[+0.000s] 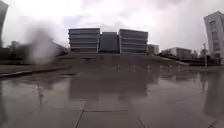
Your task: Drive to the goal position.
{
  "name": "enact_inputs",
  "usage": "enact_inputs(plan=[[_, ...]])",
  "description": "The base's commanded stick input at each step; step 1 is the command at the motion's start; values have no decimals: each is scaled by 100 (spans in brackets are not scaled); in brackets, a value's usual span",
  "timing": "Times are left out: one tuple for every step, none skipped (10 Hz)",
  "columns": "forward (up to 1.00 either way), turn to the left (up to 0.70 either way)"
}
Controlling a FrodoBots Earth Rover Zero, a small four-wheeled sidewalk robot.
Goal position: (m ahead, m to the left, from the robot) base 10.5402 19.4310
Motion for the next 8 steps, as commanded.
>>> enact_inputs(plan=[[70, 0], [70, 0], [70, 0], [70, 0], [70, 0], [70, 0], [70, 0], [70, 0]])
